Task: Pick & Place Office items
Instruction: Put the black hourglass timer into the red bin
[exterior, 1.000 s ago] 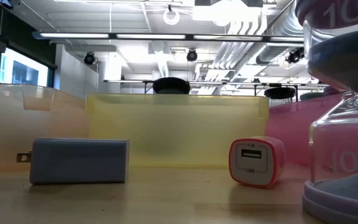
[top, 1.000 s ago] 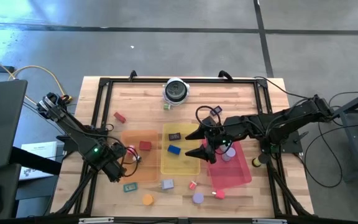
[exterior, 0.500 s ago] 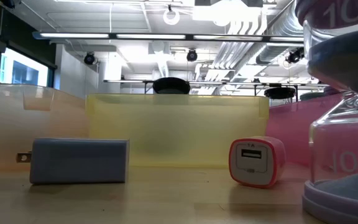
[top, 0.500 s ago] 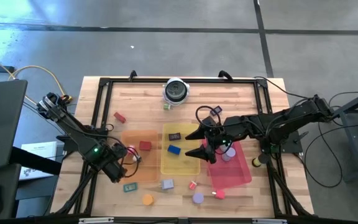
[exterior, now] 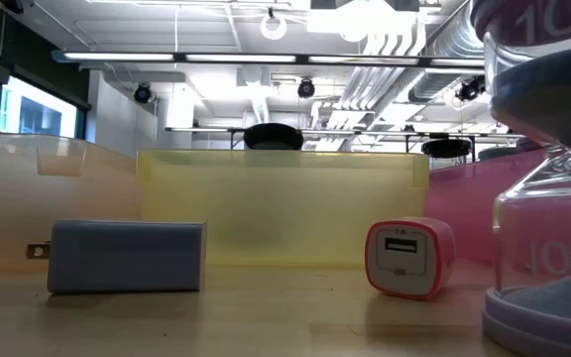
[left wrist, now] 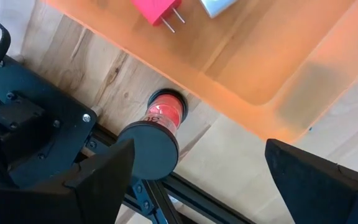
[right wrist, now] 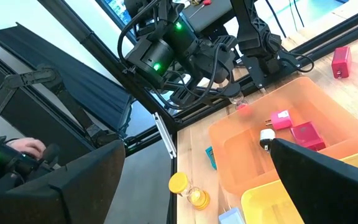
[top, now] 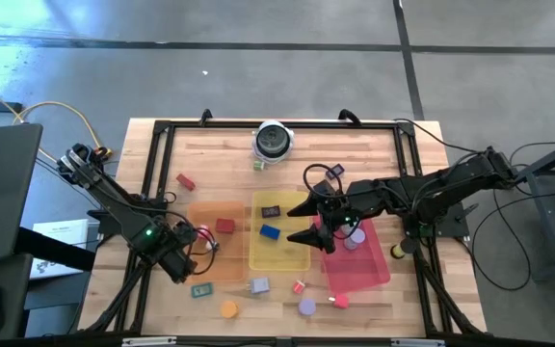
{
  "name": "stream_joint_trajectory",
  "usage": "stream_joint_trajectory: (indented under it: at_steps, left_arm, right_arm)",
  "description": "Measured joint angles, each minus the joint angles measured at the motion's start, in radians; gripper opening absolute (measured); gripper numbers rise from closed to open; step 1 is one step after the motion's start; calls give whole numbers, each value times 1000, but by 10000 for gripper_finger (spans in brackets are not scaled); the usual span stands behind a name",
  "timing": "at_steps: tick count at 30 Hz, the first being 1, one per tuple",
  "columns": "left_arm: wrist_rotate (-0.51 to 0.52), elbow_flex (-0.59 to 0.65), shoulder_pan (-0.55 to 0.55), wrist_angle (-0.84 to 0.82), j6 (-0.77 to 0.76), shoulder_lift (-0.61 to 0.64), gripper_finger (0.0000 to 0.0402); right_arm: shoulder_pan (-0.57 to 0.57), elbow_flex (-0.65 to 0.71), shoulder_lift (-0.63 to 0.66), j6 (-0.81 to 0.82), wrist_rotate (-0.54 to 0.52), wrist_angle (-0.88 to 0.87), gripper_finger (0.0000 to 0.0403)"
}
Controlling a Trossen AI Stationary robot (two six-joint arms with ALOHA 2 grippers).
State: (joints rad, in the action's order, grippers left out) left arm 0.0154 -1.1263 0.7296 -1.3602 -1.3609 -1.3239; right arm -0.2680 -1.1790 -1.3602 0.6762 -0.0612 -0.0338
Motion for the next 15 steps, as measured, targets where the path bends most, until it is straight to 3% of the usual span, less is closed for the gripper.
stream_joint_trajectory:
  at_steps: [15]
  left_arm:
    - [0,0,0,30,-137,0,352]
  right_arm:
    - [0,0,0,0,-18,0,394]
